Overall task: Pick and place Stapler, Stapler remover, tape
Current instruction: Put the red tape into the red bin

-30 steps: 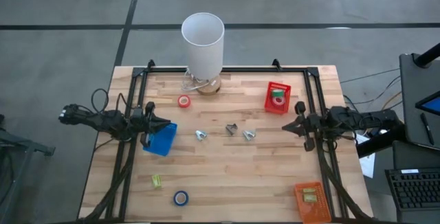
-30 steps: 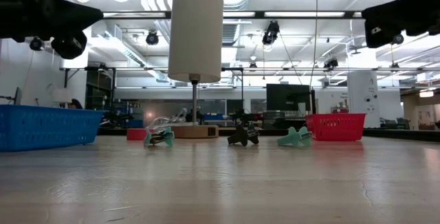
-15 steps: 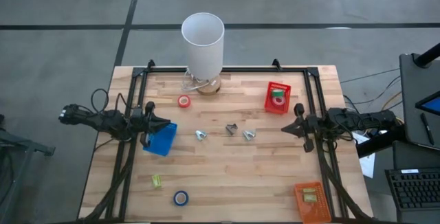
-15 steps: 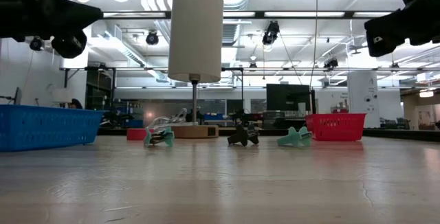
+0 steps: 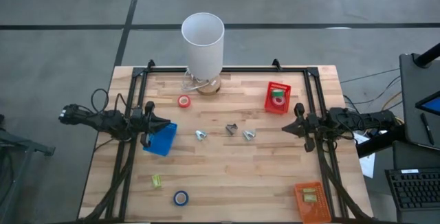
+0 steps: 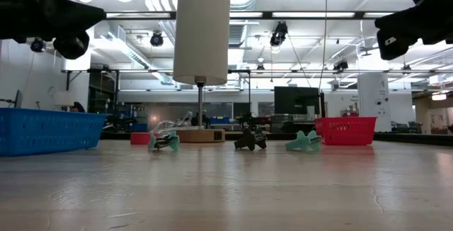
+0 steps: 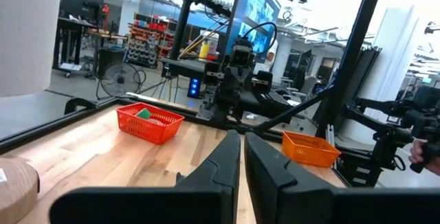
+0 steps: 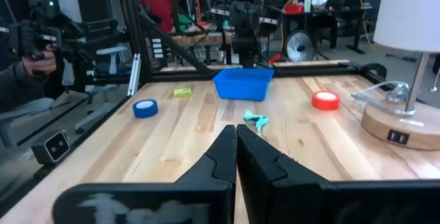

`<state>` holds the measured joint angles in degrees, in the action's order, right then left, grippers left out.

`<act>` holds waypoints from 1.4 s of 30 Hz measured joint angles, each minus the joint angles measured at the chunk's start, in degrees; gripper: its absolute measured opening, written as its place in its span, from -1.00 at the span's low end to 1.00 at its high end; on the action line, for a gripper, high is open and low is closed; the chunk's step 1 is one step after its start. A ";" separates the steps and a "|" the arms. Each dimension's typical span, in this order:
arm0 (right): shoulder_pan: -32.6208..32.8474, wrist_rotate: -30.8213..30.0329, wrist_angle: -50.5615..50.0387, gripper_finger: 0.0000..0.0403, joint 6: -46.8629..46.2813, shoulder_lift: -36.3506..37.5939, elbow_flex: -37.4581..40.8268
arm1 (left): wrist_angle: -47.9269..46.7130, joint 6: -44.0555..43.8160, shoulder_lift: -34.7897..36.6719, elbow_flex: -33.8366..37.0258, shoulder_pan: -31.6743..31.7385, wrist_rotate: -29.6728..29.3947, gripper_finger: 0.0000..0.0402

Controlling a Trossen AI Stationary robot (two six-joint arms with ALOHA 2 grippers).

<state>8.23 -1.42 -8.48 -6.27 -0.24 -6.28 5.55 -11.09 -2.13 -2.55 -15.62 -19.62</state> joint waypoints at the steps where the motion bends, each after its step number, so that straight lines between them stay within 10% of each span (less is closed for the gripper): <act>1: 0.00 0.01 -0.01 -0.96 0.41 0.22 0.00 | 0.01 -0.01 0.00 0.00 0.00 0.01 -0.87; 42: -0.02 -0.11 -2.00 -0.96 0.71 -0.15 -0.79 | 0.41 -2.85 -0.04 0.02 0.00 0.03 -0.87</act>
<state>8.21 -1.54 -10.48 -5.56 -0.39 -7.07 5.96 -13.93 -2.17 -2.52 -15.62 -19.59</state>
